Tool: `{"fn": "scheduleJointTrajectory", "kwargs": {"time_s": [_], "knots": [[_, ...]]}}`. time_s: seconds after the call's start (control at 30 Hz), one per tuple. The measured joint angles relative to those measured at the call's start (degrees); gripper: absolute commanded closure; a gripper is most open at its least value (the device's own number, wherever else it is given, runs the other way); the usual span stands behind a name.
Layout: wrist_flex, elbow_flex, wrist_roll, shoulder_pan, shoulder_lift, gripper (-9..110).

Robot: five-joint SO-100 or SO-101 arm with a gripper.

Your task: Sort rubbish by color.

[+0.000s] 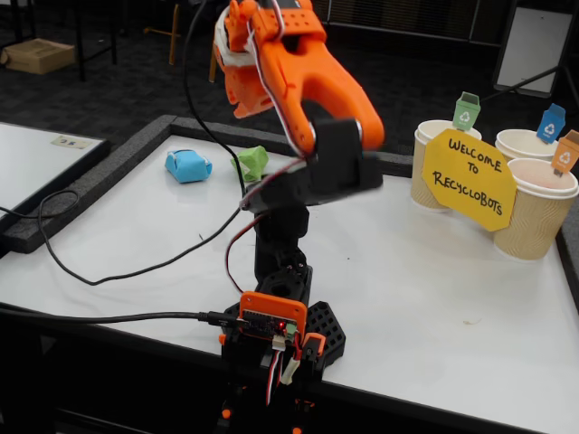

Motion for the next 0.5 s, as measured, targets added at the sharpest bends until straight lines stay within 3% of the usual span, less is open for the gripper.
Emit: {"fn": "scheduleJointTrajectory", "kwargs": {"time_s": [0.5], "knots": [[-13.4,-19.8,0.0,2.5,-42.0,96]]}}
